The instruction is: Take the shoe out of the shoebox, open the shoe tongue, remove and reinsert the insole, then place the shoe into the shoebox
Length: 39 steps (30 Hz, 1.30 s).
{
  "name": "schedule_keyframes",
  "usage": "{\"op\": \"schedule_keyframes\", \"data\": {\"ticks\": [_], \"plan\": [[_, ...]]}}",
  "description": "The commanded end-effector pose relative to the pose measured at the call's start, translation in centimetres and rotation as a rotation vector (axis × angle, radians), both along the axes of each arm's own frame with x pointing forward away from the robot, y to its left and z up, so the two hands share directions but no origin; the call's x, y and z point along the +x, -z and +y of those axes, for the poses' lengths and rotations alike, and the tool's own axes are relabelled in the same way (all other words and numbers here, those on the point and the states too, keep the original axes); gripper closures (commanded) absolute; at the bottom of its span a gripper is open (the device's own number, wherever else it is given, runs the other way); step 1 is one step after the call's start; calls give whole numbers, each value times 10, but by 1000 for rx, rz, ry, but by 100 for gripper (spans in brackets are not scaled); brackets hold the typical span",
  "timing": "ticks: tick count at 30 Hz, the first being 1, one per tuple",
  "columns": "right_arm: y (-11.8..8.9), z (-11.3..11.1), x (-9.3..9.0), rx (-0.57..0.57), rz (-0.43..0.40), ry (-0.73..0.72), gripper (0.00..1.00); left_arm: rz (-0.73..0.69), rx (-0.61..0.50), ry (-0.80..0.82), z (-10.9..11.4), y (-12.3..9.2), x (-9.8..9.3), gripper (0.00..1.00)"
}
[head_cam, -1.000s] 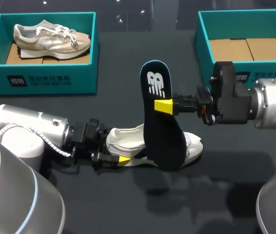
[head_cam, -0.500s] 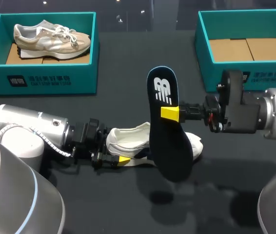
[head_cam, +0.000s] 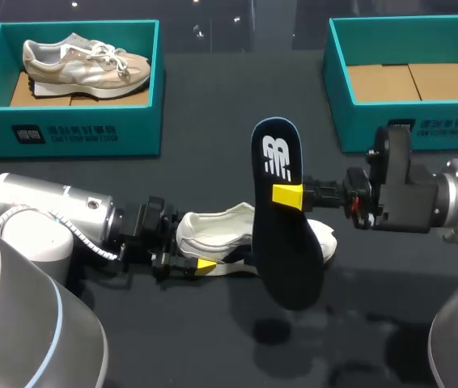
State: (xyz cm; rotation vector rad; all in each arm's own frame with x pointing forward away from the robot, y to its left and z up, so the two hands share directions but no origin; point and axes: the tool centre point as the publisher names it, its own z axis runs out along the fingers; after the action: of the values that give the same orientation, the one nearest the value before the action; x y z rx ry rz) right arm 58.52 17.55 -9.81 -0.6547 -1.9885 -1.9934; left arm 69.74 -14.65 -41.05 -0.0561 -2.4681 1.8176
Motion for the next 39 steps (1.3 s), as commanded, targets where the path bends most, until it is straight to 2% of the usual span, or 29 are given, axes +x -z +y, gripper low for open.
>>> {"op": "schedule_keyframes", "data": {"ticks": [1,3,4,6,7,8,9,19,26,34,39], "plan": [[-4,2,-6,-5,0,15,100,1,1,1,0,0,0,100],[-4,2,-6,-5,0,15,100,1,1,1,0,0,0,100],[-4,2,-6,-5,0,15,100,-1,0,1,-1,-1,-1,97],[-4,2,-6,-5,0,15,100,-8,2,10,-1,-2,-2,75],[-4,2,-6,-5,0,15,100,-9,3,8,-1,-2,-2,62],[-4,2,-6,-5,0,15,100,-8,3,8,-1,-2,-2,34],[-4,2,-6,-5,0,15,100,-7,5,7,-1,-2,-2,0],[-4,2,-6,-5,0,15,100,-34,64,-22,3,-7,0,0],[-4,2,-6,-5,0,15,100,-63,185,-27,14,-12,1,0],[-4,2,-6,-5,0,15,100,-19,333,-3,32,-23,3,0],[-4,2,-6,-5,0,15,100,-19,333,-3,32,-23,3,0]]}}
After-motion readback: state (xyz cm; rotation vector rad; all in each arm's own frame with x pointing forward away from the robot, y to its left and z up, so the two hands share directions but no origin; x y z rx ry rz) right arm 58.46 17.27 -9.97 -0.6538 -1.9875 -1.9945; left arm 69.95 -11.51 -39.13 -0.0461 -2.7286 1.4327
